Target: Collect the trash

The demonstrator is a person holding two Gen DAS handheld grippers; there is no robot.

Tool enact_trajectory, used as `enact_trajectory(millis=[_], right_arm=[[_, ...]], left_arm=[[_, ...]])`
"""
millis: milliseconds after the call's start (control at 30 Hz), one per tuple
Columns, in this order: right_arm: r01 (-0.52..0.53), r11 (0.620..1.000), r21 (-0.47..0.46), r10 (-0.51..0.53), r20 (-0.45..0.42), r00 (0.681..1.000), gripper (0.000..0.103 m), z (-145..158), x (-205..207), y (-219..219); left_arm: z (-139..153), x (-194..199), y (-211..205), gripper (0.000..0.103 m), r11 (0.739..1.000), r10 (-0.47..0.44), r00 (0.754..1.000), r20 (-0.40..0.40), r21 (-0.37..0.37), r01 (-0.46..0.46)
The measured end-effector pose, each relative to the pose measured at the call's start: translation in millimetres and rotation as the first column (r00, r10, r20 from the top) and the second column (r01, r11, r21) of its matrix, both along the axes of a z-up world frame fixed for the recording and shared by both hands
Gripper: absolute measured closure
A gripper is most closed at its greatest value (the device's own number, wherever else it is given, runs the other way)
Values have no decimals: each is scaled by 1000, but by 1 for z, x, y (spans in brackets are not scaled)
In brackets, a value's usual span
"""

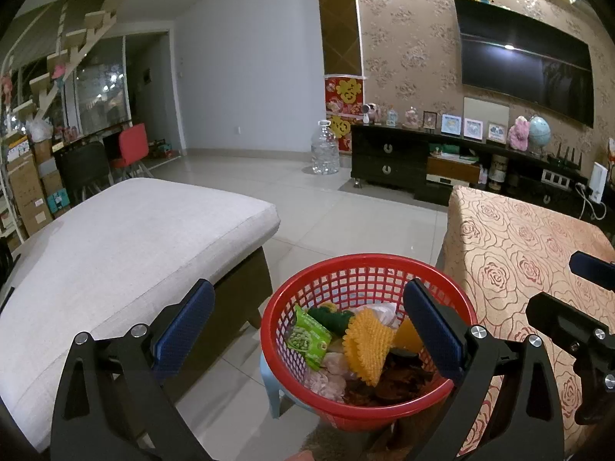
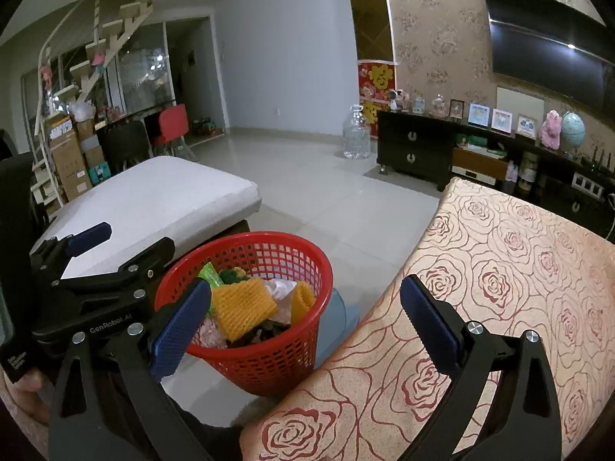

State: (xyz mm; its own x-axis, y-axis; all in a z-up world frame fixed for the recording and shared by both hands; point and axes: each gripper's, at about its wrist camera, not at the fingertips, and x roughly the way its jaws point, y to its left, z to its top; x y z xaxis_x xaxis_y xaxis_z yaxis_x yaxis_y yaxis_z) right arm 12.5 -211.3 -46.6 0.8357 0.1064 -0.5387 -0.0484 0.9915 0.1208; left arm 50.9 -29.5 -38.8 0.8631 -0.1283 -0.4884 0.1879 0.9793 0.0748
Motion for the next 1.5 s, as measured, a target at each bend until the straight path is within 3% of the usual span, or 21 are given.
enact_trajectory(millis=[1500], right_arm=[[-7, 1000, 6, 7, -12, 1000, 7, -11, -3, 2]], left_arm=[[-3, -1, -2, 8, 1000, 0, 1000, 3, 4, 0]])
